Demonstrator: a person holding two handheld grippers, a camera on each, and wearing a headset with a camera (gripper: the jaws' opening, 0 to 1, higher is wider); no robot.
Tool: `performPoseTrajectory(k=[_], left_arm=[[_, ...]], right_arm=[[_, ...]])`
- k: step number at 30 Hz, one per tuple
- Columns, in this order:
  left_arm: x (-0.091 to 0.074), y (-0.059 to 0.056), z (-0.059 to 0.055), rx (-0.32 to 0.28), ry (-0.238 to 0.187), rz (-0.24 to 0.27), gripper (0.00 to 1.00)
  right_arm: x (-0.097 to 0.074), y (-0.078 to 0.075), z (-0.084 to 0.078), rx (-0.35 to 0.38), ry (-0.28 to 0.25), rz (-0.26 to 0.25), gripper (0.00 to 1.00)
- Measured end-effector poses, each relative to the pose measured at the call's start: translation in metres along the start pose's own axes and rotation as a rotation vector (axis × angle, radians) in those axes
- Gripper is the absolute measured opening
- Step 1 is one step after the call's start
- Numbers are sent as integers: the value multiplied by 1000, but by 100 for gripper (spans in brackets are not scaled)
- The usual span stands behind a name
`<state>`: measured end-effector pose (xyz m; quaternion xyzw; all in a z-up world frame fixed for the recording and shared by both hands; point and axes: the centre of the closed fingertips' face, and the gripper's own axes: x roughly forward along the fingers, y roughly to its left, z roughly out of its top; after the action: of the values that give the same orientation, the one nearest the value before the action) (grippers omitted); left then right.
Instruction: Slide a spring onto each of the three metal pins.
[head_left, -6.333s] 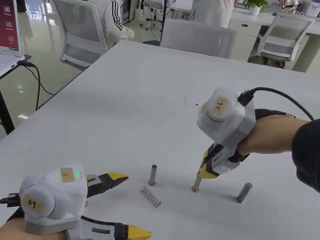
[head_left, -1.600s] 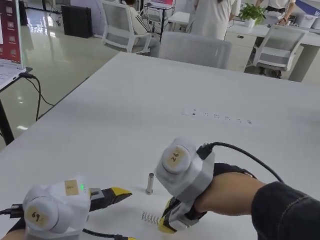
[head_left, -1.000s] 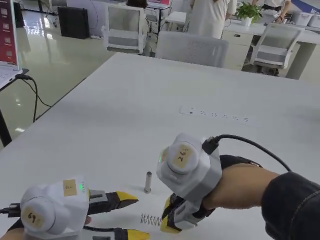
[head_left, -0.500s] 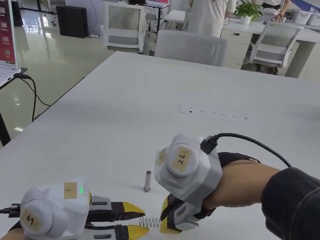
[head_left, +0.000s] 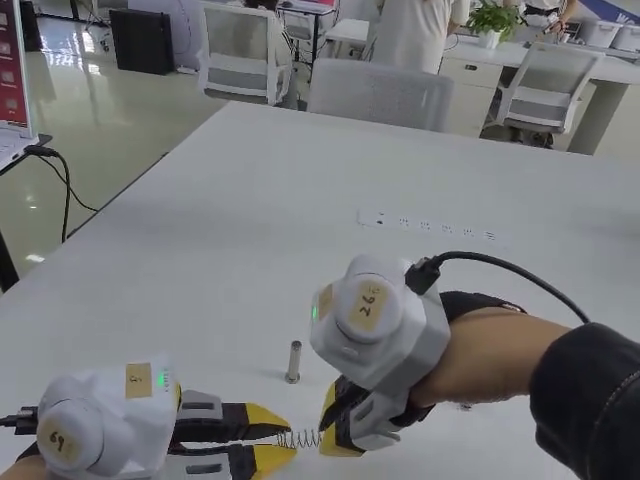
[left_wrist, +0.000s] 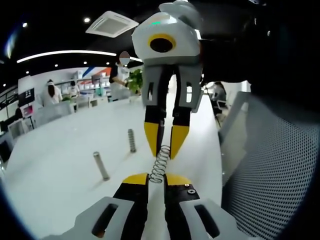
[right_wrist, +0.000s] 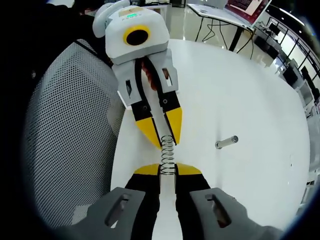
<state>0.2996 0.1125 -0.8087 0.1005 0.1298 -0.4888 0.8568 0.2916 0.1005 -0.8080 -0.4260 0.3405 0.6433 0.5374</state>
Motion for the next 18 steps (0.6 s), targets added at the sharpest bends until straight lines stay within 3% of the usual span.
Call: performPoseTrajectory(k=[18], left_arm=[[2, -3, 0, 8, 9, -6, 2]], right_arm=[[-15, 1, 36, -11, -84, -8, 8]])
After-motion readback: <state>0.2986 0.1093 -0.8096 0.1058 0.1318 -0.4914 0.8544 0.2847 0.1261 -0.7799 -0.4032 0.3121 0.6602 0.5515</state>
